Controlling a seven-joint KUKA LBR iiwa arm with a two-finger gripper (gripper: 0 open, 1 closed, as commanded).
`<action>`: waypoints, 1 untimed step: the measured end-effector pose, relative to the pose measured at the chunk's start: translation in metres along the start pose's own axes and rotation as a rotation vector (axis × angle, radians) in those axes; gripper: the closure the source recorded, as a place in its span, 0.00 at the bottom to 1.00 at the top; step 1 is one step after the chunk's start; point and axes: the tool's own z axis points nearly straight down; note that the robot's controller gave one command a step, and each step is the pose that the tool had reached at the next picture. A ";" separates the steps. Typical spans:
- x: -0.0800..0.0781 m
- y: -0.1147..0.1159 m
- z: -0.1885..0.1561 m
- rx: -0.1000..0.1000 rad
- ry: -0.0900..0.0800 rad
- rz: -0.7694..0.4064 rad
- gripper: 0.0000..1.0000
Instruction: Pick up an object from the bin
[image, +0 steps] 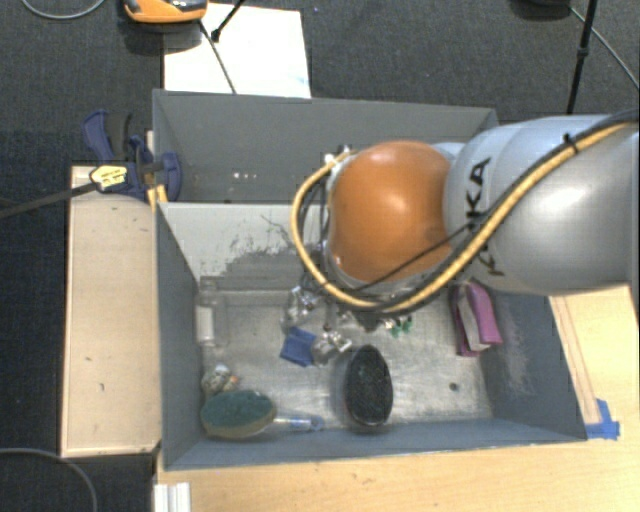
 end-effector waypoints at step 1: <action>-0.003 -0.008 -0.128 0.001 -0.004 -0.061 1.00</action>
Offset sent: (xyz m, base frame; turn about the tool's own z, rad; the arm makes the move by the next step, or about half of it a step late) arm 0.0035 -0.0061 0.1219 -0.0637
